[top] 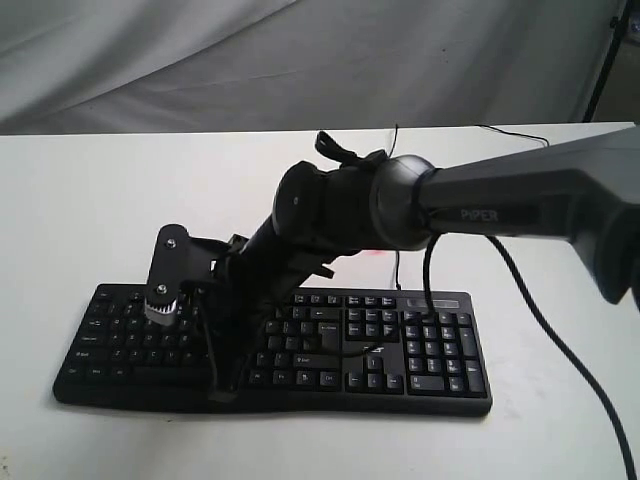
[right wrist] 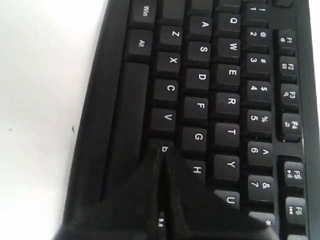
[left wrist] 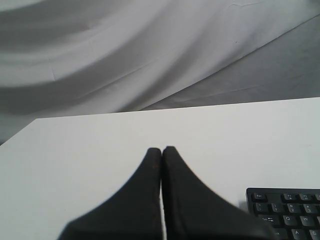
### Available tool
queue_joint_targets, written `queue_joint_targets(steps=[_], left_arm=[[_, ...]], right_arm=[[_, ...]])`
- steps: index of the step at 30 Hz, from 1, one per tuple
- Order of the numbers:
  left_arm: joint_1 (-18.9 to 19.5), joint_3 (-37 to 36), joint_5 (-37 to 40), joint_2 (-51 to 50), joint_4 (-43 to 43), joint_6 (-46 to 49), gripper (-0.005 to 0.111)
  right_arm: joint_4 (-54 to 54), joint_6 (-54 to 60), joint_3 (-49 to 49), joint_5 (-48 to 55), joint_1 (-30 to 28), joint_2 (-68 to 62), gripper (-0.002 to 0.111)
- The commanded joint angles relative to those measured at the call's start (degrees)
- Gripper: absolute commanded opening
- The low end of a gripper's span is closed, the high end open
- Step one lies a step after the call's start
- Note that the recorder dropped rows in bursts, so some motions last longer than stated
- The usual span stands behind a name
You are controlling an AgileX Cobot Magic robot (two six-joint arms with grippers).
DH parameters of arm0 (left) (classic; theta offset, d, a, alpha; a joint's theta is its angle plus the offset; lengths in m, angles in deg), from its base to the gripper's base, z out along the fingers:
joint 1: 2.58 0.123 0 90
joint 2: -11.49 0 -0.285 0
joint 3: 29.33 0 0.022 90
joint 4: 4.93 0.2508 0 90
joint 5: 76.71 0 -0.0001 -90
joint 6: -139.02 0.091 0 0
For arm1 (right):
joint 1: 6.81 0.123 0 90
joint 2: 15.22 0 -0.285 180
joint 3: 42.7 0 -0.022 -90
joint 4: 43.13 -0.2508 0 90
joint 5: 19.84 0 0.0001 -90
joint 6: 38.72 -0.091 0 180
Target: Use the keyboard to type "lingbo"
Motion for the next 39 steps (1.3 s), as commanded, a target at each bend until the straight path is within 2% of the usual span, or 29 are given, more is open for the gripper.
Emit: queue_joint_targets(steps=[1, 39], left_arm=[[-0.22, -0.29, -0.22, -0.18, -0.03, -0.16, 0.001], [-0.22, -0.29, -0.22, -0.18, -0.03, -0.16, 0.001]], right_arm=[[0.5, -0.12, -0.01, -0.49, 0.12, -0.35, 0.0], [1.43, 0.12, -0.01, -1.52, 0.12, -2.19, 0.0]])
